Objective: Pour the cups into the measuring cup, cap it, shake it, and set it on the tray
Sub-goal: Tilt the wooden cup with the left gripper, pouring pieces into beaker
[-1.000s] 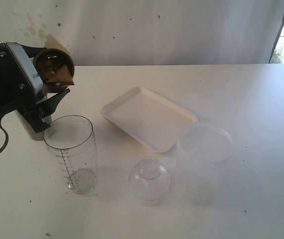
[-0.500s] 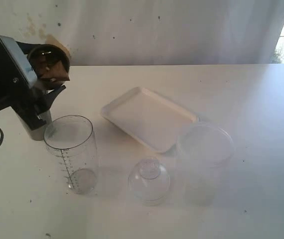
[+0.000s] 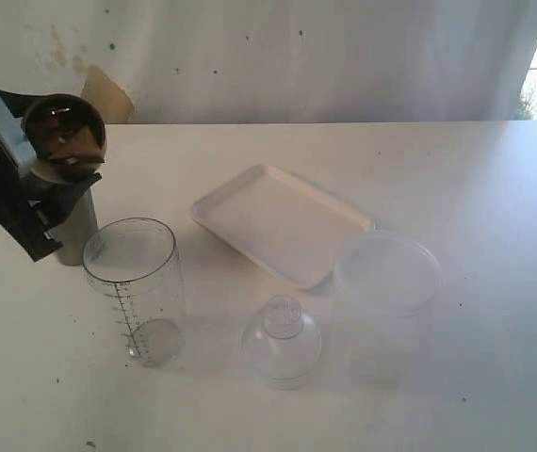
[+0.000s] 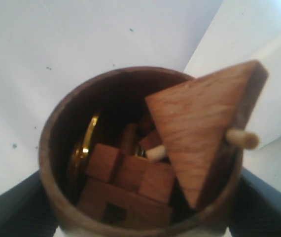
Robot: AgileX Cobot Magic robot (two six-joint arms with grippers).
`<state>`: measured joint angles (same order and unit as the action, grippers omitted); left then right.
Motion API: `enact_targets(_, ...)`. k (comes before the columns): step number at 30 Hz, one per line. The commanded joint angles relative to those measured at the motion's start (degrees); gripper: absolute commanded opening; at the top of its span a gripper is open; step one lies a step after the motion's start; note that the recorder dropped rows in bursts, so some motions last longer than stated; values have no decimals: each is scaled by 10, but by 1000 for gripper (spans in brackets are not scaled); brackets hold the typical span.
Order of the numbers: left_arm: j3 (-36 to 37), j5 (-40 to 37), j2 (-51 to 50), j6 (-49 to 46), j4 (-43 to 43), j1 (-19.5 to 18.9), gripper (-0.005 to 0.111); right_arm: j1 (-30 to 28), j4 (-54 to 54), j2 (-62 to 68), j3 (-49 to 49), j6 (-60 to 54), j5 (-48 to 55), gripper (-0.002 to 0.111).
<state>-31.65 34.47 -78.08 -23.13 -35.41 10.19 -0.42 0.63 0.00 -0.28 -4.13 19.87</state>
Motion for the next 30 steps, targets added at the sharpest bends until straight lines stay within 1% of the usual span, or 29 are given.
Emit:
enact_targets(1, 2, 53, 6, 8, -37, -2, 0, -2, -2, 0, 3, -1, -2, 0)
enact_targets(4, 2, 75, 6, 20, -38, -2, 0, -2, -2, 0, 3, -1, -2, 0)
enact_targets(6, 2, 76, 6, 20, -43, -2, 0, -2, -2, 0, 3, -1, -2, 0)
enact_targets(9, 2, 71, 6, 20, -70, -2, 0, -2, -2, 0, 3, -1, -2, 0)
enact_targets(12, 2, 84, 6, 13, -89, -2, 0, -2, -2, 0, 3, -1, -2, 0)
enact_targets(19, 2, 79, -20, -64, -90, -2, 0, -2, -2, 0, 3, -1, -2, 0)
enact_targets(23, 2, 92, -43, -73, -90, -2, 0, -2, -2, 0, 3, -1, -2, 0)
enact_targets(25, 2, 113, -53, -97, -90, -2, 0, -2, -2, 0, 3, -1, -2, 0)
enact_targets(30, 2, 106, -53, -159, -90, -2, 0, -2, -2, 0, 3, -1, -2, 0)
